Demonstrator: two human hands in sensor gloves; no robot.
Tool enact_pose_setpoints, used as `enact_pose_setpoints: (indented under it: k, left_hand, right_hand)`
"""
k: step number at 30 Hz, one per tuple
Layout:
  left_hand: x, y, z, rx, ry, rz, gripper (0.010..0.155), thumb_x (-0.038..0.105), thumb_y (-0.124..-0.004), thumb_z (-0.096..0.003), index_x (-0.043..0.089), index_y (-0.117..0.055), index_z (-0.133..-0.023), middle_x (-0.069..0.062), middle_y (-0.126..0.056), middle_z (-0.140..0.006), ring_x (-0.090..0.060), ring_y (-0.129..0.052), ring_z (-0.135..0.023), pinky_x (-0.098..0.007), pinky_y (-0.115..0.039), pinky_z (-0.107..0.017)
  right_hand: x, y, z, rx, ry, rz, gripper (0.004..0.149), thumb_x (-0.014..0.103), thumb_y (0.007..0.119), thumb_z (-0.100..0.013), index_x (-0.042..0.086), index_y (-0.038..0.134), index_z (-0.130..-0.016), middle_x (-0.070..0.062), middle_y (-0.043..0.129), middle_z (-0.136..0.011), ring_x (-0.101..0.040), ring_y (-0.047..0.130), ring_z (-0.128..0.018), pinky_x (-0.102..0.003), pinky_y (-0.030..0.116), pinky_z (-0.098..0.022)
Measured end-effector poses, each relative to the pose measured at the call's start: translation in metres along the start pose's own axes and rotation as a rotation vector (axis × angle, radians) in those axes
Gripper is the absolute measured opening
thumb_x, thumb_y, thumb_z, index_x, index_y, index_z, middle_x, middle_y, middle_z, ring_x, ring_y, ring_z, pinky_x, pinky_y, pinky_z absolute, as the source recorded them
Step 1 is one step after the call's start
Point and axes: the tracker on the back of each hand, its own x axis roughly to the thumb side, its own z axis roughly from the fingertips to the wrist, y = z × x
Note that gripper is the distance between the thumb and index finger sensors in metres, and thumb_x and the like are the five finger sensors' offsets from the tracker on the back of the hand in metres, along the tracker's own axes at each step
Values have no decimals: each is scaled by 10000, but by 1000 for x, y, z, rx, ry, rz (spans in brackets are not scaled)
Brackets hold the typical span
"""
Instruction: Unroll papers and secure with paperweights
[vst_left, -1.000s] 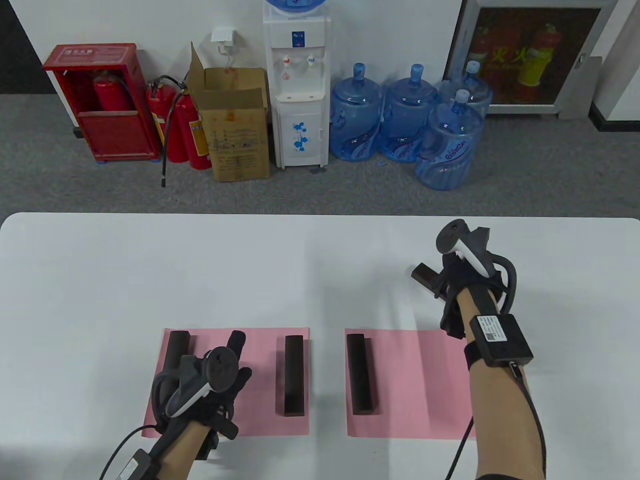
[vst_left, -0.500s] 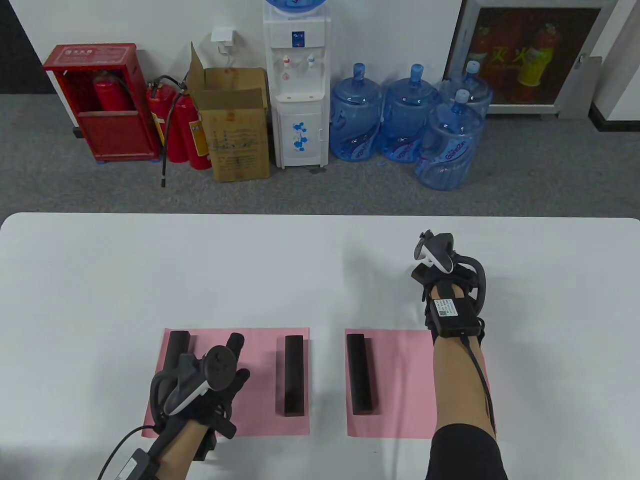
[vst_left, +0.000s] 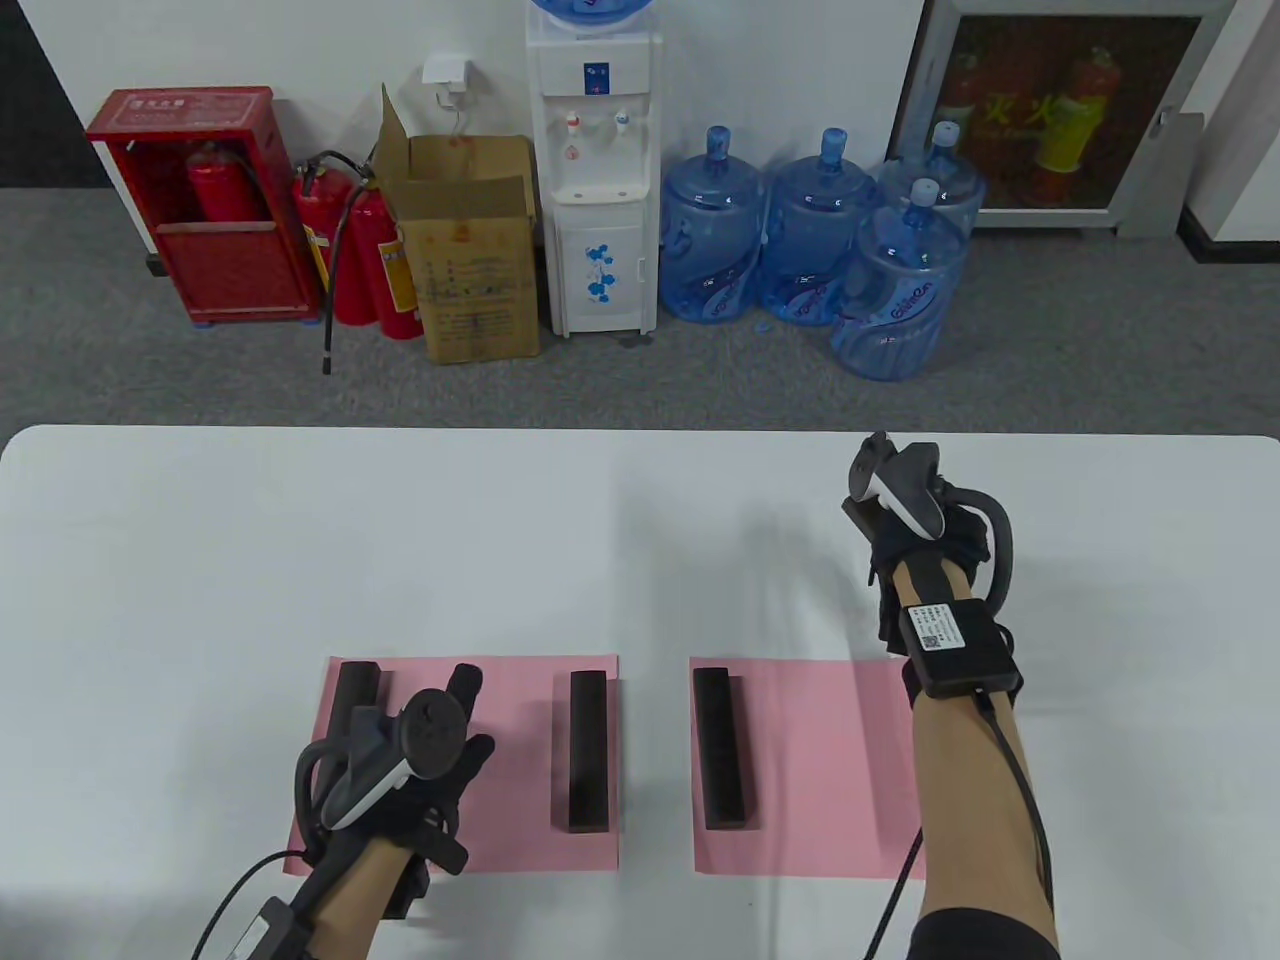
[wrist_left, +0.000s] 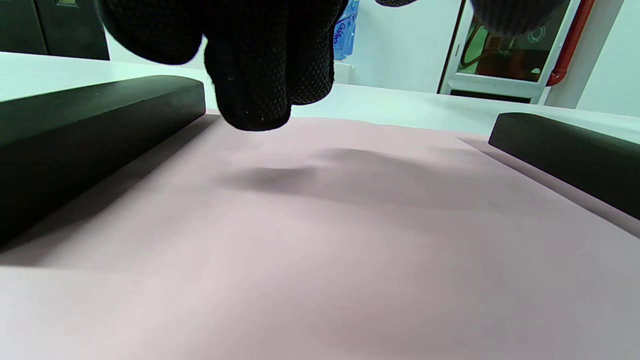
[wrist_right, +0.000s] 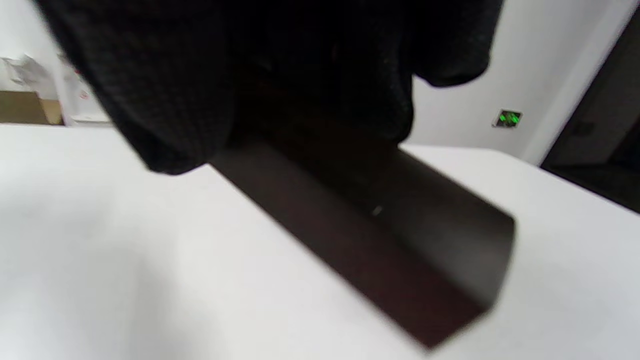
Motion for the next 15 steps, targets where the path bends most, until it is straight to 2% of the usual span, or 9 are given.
enact_pose_setpoints:
  k: [4, 7, 11, 15]
  left_hand:
    - [1, -1, 0, -13, -8, 8, 713, 624, -612, -481, 452, -328, -1112, -127, -777, -1046, -319, -933, -773, -598, -657, -671]
    - [3, -3, 0, -24, -15, 14, 711, 624, -612, -481, 450, -337, -1113, -128, -777, -1047, -320, -931, -777, -600, -654, -672]
    - [5, -1, 2, -21, -22, 14, 710, 623, -611, -482, 448, -340, -1114, -126, -776, -1048, -318, -932, -777, -598, -655, -673]
    - [5, 1, 4, -13, -22, 27, 710, 623, -611, -482, 447, -341, -1115, -128, -774, -1049, -320, -932, -775, -600, -655, -672]
  right_hand:
    - [-13, -13, 37, -30, -62, 39, 822, 469, 951, -303, 145, 662, -1001, -98, 902, -799, -278, 1029, -582, -503, 796, -539]
    - [-24, -13, 62, -34, -90, 12, 832, 497, 951, -296, 127, 681, -991, -106, 933, -753, -244, 1058, -500, -482, 834, -483]
    - [-37, 1, 91, -49, -123, -23, 833, 505, 949, -298, 117, 686, -987, -110, 942, -741, -234, 1067, -476, -476, 849, -454]
    - [-47, 32, 105, 20, -115, -63, 834, 514, 945, -304, 102, 691, -984, -115, 950, -728, -226, 1077, -447, -465, 864, -425]
